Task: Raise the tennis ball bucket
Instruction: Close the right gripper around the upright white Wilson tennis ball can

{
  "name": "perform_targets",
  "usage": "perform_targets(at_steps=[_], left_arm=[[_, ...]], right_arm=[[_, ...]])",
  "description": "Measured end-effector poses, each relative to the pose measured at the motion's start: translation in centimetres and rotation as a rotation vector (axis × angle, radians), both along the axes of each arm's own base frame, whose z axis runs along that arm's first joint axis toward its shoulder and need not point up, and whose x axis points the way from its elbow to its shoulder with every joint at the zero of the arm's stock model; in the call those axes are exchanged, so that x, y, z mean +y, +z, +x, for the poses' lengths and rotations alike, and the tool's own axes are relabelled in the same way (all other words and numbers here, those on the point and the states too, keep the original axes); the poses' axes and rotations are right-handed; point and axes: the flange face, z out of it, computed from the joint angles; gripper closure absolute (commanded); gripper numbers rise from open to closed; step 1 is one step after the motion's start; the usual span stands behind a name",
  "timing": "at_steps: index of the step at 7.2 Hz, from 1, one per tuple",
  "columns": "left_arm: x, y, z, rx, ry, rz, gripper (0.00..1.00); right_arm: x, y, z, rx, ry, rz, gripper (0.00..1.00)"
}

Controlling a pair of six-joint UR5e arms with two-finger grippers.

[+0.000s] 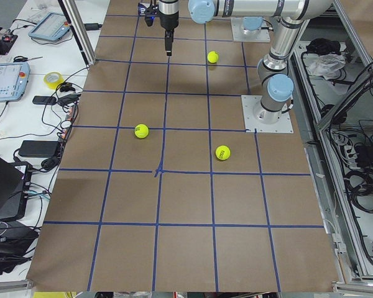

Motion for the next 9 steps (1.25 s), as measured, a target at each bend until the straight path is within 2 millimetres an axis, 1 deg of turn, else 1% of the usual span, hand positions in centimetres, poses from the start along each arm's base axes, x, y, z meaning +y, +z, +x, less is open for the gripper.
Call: perform_targets(at_steps=[1, 2, 3, 4, 5, 8, 9], left_arm=[[0.0, 0.0, 0.1, -0.001, 0.0, 0.001, 0.0], [0.0, -0.1, 0.1, -0.002, -0.002, 0.001, 0.0], [0.0, -0.1, 0.1, -0.003, -0.003, 0.001, 0.0], [0.0, -0.1, 0.1, -0.003, -0.003, 0.001, 0.0], [0.0, -0.1, 0.1, -0.002, -0.003, 0.001, 0.0], [0.0, -0.1, 0.1, -0.003, -0.003, 0.001, 0.0], [0.0, -0.1, 0.1, -0.002, -0.003, 0.001, 0.0]], right_arm=[[-2.8, -4.3, -2.3, -0.009, -0.015, 0.032, 0.0], [-4.6, -8.3, -3.9, -0.019, -0.026, 0.066, 0.0], [-5.9, -11.8, -4.7, -0.024, -0.03, 0.082, 0.0], [-6.8, -14.2, -5.3, -0.022, -0.028, 0.081, 0.0], [-7.2, -15.7, -5.8, -0.021, -0.021, 0.079, 0.0], [-7.6, -18.4, -6.6, -0.024, -0.013, 0.095, 0.0], [-7.5, -19.1, -6.8, -0.026, -0.013, 0.105, 0.0]])
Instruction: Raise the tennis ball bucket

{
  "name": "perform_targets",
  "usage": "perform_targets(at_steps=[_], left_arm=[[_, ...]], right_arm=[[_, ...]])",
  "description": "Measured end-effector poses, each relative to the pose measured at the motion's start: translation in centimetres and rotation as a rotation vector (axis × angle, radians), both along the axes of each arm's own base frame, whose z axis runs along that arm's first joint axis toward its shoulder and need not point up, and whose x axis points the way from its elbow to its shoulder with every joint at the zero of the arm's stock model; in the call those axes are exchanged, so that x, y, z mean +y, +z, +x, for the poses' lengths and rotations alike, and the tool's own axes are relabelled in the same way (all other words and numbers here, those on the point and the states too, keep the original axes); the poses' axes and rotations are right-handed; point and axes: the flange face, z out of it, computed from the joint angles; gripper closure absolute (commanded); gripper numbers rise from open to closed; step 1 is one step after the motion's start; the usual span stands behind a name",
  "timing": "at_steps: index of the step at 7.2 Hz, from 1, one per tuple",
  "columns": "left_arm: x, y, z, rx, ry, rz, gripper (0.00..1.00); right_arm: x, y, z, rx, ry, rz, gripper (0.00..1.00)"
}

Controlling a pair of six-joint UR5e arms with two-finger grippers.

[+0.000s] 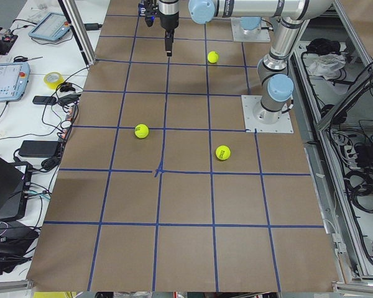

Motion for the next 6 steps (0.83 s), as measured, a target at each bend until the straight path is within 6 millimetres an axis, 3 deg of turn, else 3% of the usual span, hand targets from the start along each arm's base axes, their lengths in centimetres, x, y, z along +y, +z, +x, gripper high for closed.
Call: perform_targets(at_steps=[6], left_arm=[[0.0, 0.0, 0.0, 0.002, 0.004, 0.0, 0.0]], right_arm=[[0.6, -1.8, -0.4, -0.016, 0.081, 0.034, 0.0]])
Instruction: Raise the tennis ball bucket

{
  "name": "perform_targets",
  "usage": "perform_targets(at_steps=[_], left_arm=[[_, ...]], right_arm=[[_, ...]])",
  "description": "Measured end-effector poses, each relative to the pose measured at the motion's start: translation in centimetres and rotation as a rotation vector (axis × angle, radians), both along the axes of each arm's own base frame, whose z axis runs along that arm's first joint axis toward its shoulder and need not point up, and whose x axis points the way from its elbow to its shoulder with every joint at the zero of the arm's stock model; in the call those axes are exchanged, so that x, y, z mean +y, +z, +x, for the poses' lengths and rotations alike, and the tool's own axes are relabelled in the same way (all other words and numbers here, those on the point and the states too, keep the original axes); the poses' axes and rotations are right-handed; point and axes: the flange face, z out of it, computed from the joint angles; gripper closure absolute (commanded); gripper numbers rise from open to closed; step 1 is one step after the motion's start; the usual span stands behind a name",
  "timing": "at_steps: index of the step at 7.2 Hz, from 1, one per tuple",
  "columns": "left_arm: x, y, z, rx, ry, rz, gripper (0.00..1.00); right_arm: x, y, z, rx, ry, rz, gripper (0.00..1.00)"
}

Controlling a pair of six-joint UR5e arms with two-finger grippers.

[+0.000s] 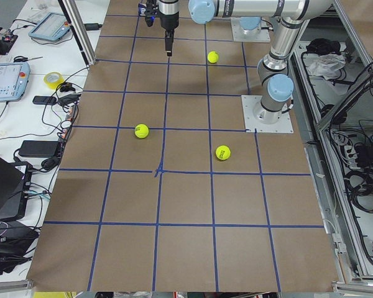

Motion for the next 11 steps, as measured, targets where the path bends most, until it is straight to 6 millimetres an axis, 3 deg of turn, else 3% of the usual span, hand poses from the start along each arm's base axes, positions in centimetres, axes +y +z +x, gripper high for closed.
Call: perform_targets(at_steps=[4, 6, 10, 11], left_arm=[[0.0, 0.0, 0.1, -0.001, 0.001, 0.0, 0.0], [0.0, 0.0, 0.2, -0.002, 0.002, -0.001, 0.0], [-0.1, 0.1, 0.3, -0.005, 0.004, -0.001, 0.0], [-0.1, 0.1, 0.4, -0.005, 0.005, -0.001, 0.0]], right_arm=[[0.1, -0.9, 0.0, -0.006, 0.001, 0.013, 0.01], [0.1, -1.1, 0.0, -0.008, 0.001, 0.015, 0.1], [0.1, -1.3, 0.1, -0.013, 0.001, 0.018, 0.16], [0.1, -1.2, 0.1, -0.011, 0.002, 0.019, 0.24]])
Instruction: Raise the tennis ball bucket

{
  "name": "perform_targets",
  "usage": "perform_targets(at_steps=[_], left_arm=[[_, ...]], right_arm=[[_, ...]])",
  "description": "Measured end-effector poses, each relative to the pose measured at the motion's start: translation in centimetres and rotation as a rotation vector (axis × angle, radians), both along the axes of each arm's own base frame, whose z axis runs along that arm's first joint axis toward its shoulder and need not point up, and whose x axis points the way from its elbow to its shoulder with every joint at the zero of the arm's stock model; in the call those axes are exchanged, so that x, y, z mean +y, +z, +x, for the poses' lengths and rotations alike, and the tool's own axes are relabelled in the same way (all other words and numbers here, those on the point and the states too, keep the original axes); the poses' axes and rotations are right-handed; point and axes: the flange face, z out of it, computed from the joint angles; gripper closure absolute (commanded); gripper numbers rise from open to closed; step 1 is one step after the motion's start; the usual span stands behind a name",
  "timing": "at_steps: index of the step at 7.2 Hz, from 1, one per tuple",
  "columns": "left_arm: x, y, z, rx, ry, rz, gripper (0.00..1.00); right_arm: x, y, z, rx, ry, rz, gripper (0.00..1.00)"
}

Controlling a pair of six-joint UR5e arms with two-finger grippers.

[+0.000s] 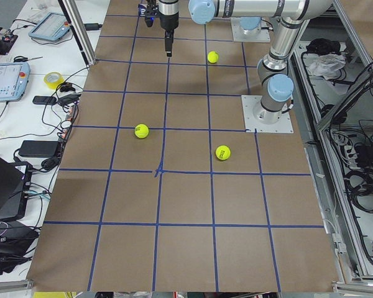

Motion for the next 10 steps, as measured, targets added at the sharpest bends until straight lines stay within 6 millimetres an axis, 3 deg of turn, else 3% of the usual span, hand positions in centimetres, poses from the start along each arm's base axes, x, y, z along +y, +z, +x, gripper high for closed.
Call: perform_targets(at_steps=[2, 5, 7, 8, 10], left_arm=[[0.0, 0.1, 0.1, -0.002, 0.0, -0.003, 0.0], [-0.5, 0.6, 2.0, 0.0, 0.028, -0.019, 0.0], [-0.8, 1.3, 3.8, 0.024, 0.065, -0.045, 0.0], [-0.7, 1.5, 4.2, 0.026, 0.071, -0.051, 0.0], [-0.6, 1.9, 5.4, 0.031, 0.088, -0.058, 0.0]], right_arm=[[0.0, 0.4, 0.0, -0.001, 0.016, -0.005, 0.43], [-0.1, 1.6, 0.1, -0.009, 0.065, -0.022, 0.43], [-0.3, 3.9, 1.6, -0.018, 0.156, -0.056, 0.43], [-0.5, 5.6, 4.1, -0.027, 0.219, -0.084, 0.43], [-0.7, 8.1, 12.3, -0.045, 0.385, -0.123, 0.42]])
